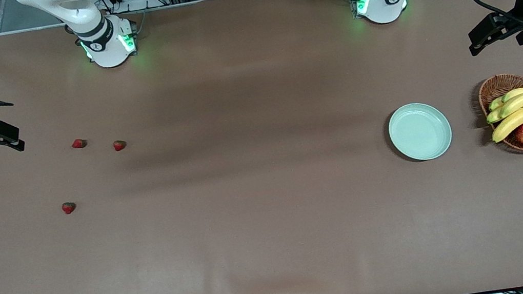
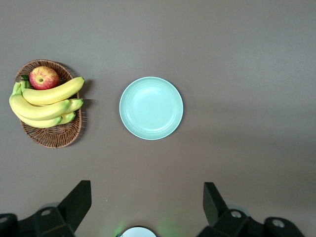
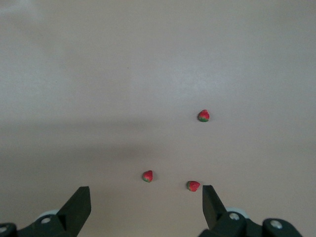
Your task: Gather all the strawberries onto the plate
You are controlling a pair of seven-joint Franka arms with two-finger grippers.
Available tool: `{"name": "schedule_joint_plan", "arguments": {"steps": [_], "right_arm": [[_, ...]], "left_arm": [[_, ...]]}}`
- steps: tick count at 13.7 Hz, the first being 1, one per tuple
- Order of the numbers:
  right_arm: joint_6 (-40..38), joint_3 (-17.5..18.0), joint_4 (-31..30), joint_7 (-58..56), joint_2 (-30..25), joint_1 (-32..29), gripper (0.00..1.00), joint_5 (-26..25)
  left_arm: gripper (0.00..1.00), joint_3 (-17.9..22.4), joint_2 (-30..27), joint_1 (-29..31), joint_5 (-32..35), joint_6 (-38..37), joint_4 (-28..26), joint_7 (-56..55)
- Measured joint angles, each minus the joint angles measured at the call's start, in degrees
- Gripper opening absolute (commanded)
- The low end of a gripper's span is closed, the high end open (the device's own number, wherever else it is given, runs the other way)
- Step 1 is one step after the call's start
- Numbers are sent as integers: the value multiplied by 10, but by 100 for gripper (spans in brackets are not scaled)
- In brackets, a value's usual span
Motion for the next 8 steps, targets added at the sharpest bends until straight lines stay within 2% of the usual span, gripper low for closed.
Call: {"name": "schedule_joint_plan", "arguments": {"steps": [8], "right_arm": [[-2,-2,0,-10,0,-9,100,-1]], "left_arm": [[100,7,0,5,0,0,1,21]]}}
